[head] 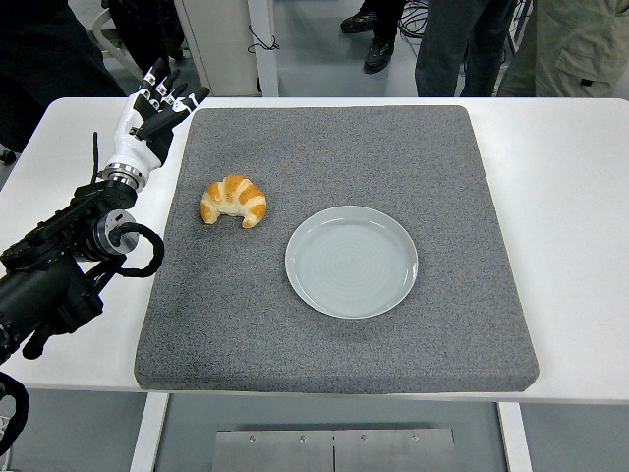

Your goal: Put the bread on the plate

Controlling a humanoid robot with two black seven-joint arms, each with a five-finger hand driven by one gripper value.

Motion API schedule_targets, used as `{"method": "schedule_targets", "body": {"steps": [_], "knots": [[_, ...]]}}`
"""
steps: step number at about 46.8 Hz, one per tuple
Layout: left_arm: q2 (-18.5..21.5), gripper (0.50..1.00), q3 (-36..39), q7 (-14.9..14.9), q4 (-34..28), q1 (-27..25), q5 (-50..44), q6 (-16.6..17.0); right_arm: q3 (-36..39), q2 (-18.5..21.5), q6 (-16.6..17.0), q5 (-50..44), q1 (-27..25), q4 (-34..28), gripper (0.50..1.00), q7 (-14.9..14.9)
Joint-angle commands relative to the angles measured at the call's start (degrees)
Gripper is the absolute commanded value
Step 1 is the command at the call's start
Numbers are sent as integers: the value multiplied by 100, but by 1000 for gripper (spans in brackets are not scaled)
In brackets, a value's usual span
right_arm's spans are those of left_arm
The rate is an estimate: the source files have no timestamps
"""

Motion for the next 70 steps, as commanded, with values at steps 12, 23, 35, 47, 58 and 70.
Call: {"method": "schedule_targets", "body": {"steps": [12, 23, 35, 47, 58, 70], "knots": [[-8, 968, 0, 71, -16, -53, 92, -9, 0, 0, 0, 4, 1, 0, 1000, 2], [44, 965, 0, 255, -104, -246, 101, 44, 0, 0, 0, 4, 1, 0, 1000, 2], [650, 958, 737, 633, -814, -615, 487, 500, 0, 0, 0, 4, 1, 0, 1000, 2], [1476, 958, 1828, 659, -2423, -1116, 1340, 1678, 0, 0, 0, 4, 1, 0, 1000, 2], [1811, 958, 3347, 958, -2855, -1784, 2087, 1995, 0, 0, 0, 4, 1, 0, 1000, 2], [1872, 958, 5158, 1037, -2951, -2698, 2298, 2092, 0, 0, 0, -5, 1, -9, 1000, 2]]}}
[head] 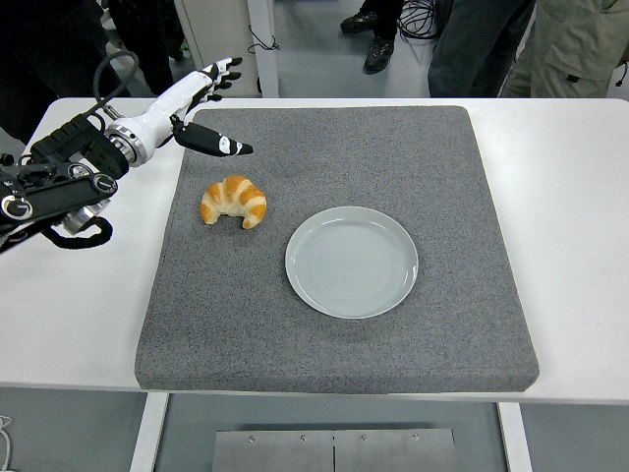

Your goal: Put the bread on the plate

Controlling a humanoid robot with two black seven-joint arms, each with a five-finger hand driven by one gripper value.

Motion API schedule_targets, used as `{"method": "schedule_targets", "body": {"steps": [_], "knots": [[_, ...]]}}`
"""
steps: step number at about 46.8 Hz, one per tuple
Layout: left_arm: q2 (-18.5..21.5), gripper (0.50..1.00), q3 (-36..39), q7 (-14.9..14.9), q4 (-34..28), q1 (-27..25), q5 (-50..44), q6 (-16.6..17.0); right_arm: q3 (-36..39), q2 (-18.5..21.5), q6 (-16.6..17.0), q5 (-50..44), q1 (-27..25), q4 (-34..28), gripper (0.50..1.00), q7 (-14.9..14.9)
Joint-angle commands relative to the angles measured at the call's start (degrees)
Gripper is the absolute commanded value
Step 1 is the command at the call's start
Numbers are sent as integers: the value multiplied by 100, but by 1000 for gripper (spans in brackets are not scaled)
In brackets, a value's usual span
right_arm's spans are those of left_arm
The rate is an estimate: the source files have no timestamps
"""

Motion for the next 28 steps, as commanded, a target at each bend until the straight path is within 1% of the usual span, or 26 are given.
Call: {"method": "schedule_targets", "body": {"steps": [1, 9, 14, 20, 28], "knots": [[-10, 958, 441, 17, -46, -247, -1, 3, 0, 0, 0, 7, 0, -9, 1000, 1], [-10, 958, 1206, 236, -371, -757, 78, 12, 0, 0, -9, -2, 0, -18, 1000, 1], [-10, 958, 1602, 350, -573, -986, 306, 161, 0, 0, -9, 7, 0, -26, 1000, 1], [-10, 958, 1857, 456, -644, -1065, 640, 241, 0, 0, -9, -2, 0, -35, 1000, 1], [25, 958, 1954, 447, -644, -1039, 1106, 258, 0, 0, -9, -2, 0, -35, 1000, 1]]}}
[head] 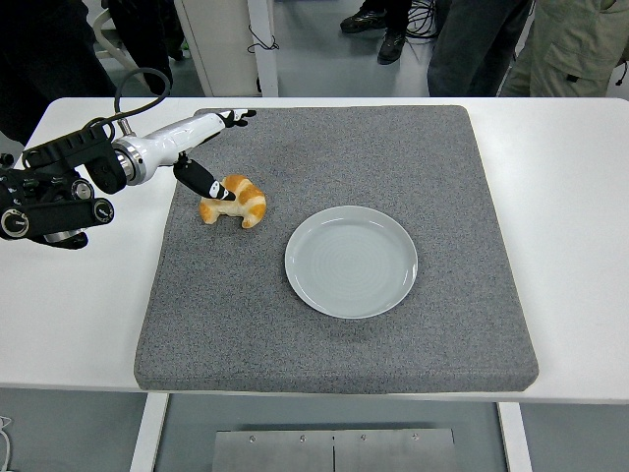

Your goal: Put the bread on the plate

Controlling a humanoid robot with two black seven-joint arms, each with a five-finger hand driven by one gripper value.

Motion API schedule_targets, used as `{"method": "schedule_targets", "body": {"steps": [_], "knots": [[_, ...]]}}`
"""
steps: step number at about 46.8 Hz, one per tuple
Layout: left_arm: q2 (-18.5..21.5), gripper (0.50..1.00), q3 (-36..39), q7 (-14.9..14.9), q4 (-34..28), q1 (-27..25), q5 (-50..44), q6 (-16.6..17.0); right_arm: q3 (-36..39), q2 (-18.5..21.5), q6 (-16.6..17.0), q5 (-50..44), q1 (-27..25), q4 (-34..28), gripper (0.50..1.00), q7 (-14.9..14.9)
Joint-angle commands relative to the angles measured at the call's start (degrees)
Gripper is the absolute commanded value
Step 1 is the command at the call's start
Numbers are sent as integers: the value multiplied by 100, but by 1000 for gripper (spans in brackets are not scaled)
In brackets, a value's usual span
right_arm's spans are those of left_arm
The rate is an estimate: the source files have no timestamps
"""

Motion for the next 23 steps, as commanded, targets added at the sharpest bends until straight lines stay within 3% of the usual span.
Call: {"method": "schedule_targets", "body": {"steps": [1, 10, 23], "knots": [[26, 958, 15, -17, 1, 52, 189, 22, 0, 0, 3, 5, 0, 0, 1000, 0], [-79, 958, -29, -35, 45, 430, 233, 408, 0, 0, 3, -3, 0, 0, 1000, 0], [-202, 958, -46, -79, 116, 755, 233, 690, 0, 0, 3, -3, 0, -9, 1000, 0]]}}
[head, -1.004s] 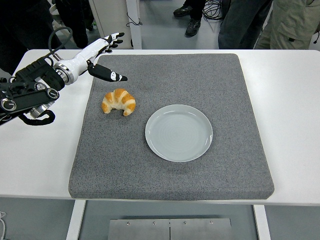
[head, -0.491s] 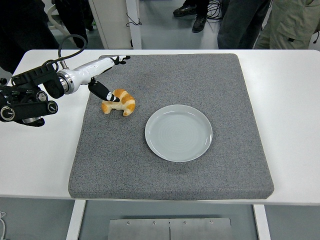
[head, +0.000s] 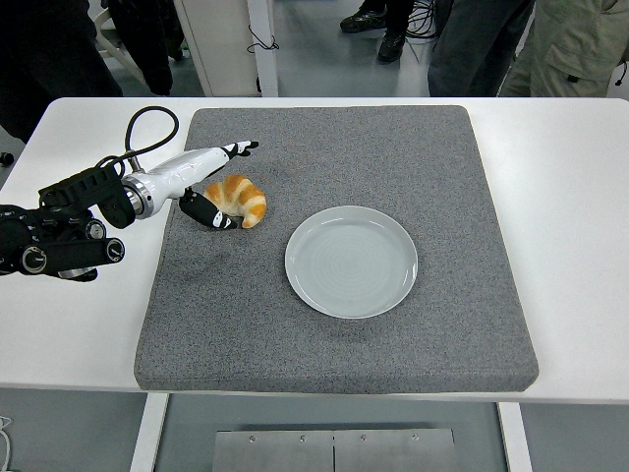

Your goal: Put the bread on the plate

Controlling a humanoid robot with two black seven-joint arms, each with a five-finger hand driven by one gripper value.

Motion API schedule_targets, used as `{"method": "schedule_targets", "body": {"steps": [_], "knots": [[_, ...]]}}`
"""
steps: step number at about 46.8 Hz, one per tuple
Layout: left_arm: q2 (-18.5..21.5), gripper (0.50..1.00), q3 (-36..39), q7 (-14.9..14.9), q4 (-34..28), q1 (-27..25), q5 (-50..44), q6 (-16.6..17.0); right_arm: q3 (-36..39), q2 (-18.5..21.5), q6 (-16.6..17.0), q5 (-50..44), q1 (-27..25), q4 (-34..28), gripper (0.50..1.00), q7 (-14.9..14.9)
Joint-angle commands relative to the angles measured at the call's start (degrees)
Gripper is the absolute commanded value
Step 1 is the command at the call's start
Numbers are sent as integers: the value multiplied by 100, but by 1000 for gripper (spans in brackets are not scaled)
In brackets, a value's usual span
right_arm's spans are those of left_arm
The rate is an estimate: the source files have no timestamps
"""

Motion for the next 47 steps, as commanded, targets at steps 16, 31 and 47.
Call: {"method": "schedule_targets", "body": {"steps": [16, 31, 47], "knots": [[-247, 958, -163, -192, 608, 413, -10, 106, 0, 0, -1, -2, 0, 0, 1000, 0], [-599, 957, -392, -298, 1144, 676, -18, 106, 0, 0, -1, 7, 0, 0, 1000, 0], [-1030, 915, -489, -588, 1821, 949, -97, 97, 0, 0, -1, -2, 0, 0, 1000, 0]]}}
